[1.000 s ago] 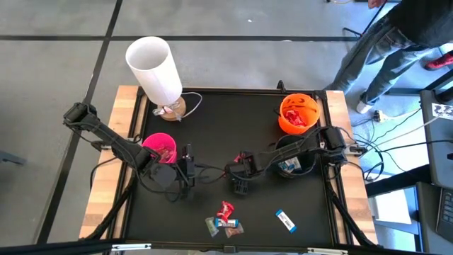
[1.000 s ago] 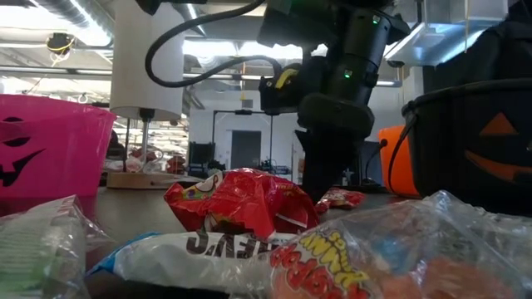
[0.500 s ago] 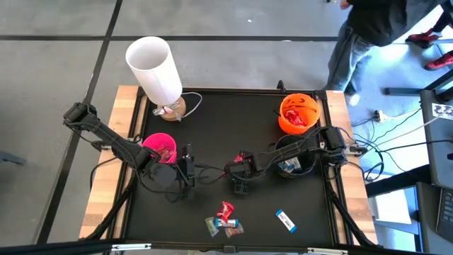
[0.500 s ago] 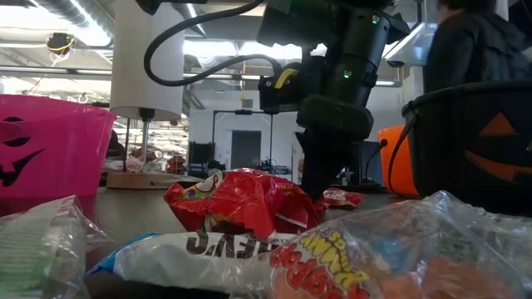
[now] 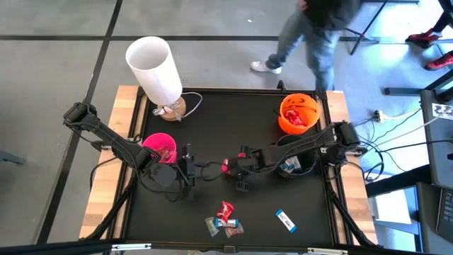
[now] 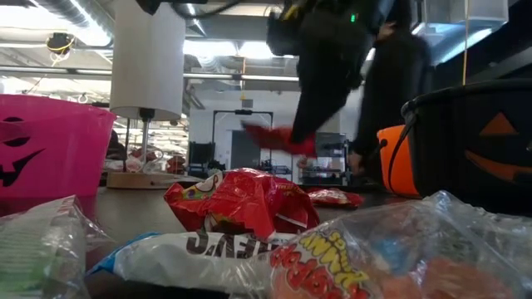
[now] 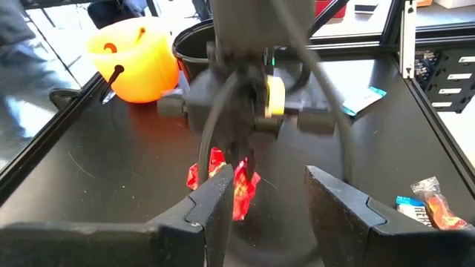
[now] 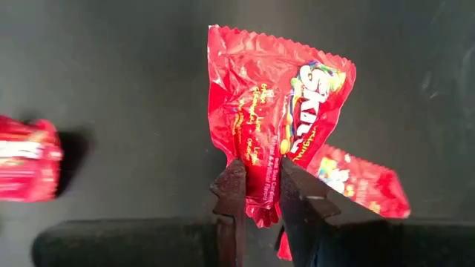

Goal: Sort candy
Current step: Put the red candy into the orange bucket

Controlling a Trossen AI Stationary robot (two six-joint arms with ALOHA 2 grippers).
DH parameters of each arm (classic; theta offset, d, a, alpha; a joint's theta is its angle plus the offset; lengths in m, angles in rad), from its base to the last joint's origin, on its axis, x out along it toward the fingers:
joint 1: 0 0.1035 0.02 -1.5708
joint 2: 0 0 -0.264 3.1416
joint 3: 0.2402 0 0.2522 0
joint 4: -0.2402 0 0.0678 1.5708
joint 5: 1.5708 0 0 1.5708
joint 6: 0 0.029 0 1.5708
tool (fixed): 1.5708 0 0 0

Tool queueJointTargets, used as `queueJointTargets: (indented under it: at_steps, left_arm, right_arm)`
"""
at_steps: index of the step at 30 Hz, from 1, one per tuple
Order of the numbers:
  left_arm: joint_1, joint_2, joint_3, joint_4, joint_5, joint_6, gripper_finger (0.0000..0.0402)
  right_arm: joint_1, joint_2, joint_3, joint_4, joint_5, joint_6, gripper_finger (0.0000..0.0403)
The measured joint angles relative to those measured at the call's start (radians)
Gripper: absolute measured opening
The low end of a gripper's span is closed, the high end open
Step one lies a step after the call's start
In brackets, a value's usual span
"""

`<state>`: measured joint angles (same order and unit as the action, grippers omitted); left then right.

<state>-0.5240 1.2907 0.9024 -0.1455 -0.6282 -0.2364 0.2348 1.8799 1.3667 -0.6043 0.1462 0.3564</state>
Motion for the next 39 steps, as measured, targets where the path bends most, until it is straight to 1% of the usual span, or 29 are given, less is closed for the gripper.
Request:
queueJointTargets:
  at_steps: [5, 7, 9, 11, 14, 17, 22, 24, 26, 31, 35, 39]
  left_arm:
    - [0.000, 0.000, 0.000, 0.004, -0.002, 0.000, 0.0153]
    - [0.000, 0.000, 0.000, 0.000, -0.001, 0.000, 0.0153]
    - [0.000, 0.000, 0.000, -0.003, 0.001, 0.000, 0.0153]
    - [0.000, 0.000, 0.000, -0.002, 0.001, 0.000, 0.0153]
    - [0.000, 0.000, 0.000, -0.005, 0.001, 0.000, 0.0153]
    - [0.000, 0.000, 0.000, -0.004, 0.001, 0.003, 0.0153]
    - [0.000, 0.000, 0.000, -0.004, -0.008, 0.003, 0.0153]
    - [0.000, 0.000, 0.000, -0.004, -0.009, 0.003, 0.0153]
    - [0.000, 0.000, 0.000, -0.004, -0.009, 0.003, 0.0153]
    - [0.000, 0.000, 0.000, -0.003, -0.010, 0.003, 0.0153]
    - [0.000, 0.000, 0.000, -0.003, -0.010, 0.003, 0.0153]
    - [0.001, 0.000, 0.000, -0.003, -0.010, 0.003, 0.0153]
  right_arm:
    - [0.000, -0.091, 0.000, -0.008, 0.001, -0.036, 0.0064]
    - [0.000, -0.133, 0.000, -0.022, 0.017, -0.055, 0.0064]
    - [0.000, -0.176, 0.003, -0.060, 0.054, -0.069, 0.0064]
    - [0.000, -0.221, 0.003, -0.161, 0.109, -0.069, 0.0064]
    - [0.000, -0.293, 0.003, -0.297, 0.211, -0.026, 0.0064]
    - [0.000, -0.381, 0.002, -0.396, 0.290, 0.014, 0.0064]
    - [-0.034, -0.536, -0.038, -0.465, 0.367, 0.063, 0.0064]
    - [-0.066, -0.602, -0.077, -0.466, 0.413, 0.079, 0.0064]
    - [-0.114, -0.659, -0.128, -0.467, 0.432, 0.084, 0.0064]
    - [-0.302, -0.761, -0.280, -0.473, 0.454, 0.091, 0.0064]
    - [-0.460, -0.800, -0.368, -0.474, 0.433, 0.085, 0.0065]
    - [-0.532, -0.806, -0.387, -0.480, 0.395, 0.019, 0.0066]
